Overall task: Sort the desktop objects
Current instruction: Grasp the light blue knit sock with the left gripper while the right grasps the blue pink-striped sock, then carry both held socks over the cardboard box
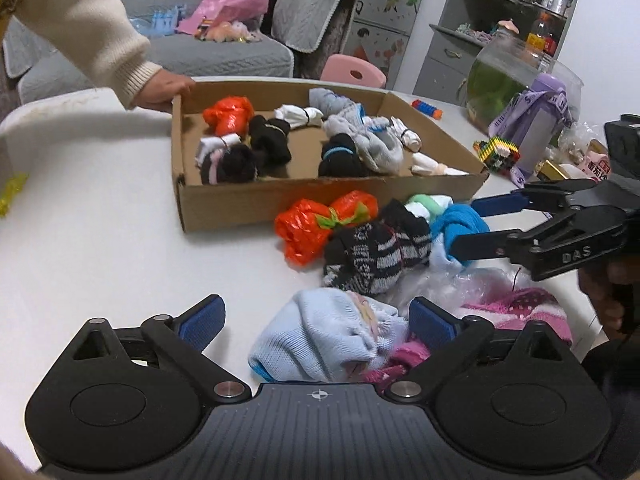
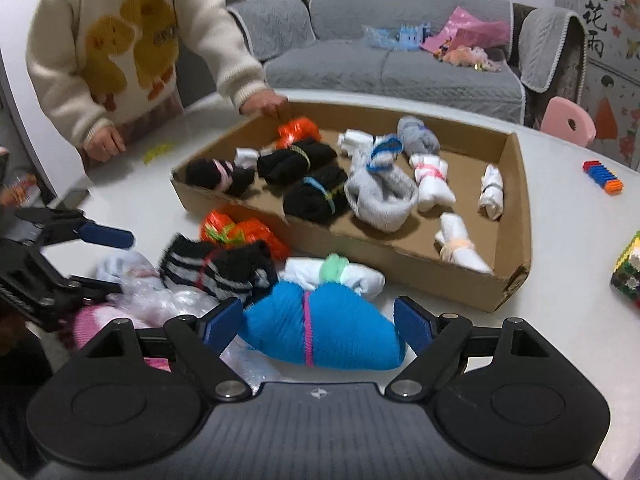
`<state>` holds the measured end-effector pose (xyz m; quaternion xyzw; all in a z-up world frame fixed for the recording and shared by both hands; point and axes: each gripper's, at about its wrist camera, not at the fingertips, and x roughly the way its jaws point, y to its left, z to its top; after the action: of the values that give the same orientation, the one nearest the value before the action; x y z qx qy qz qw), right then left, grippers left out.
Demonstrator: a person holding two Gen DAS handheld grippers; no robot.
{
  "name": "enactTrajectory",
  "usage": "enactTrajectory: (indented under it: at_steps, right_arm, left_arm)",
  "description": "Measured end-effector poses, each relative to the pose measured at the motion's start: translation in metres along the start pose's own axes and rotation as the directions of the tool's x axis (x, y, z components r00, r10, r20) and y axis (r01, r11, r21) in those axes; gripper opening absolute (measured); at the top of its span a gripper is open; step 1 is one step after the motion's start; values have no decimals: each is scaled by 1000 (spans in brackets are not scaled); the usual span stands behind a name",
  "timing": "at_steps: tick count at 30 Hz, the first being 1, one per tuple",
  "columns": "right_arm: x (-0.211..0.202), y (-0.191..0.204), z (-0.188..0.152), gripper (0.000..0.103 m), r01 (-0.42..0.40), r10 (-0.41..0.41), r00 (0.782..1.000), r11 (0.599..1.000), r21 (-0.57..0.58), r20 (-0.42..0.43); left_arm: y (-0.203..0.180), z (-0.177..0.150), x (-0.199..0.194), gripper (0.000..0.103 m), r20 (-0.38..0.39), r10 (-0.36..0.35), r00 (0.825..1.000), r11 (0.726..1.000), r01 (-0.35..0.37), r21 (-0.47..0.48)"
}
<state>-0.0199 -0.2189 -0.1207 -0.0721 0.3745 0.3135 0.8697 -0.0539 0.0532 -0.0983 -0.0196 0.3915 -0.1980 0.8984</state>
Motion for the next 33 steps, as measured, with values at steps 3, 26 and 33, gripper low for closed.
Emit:
enactTrajectory:
  at_steps: [3,26,33]
  right_arm:
    - [5,-5,-6,86,-13,13,1000,1000,28,-7]
    - [-40,-44,-21,67,-121,96,988,970,213,124]
    - [-59,-51,-11,67,-116,77,982,968,225,174]
  left_arm:
    - [-4,-4,3,100,-11,-8,1000,1000,7,-10]
    - [-8,6,-26,59,14,6,1000,1000,-5,-30]
    - [5,30,-46,59,71,31,997,998,-28,-52]
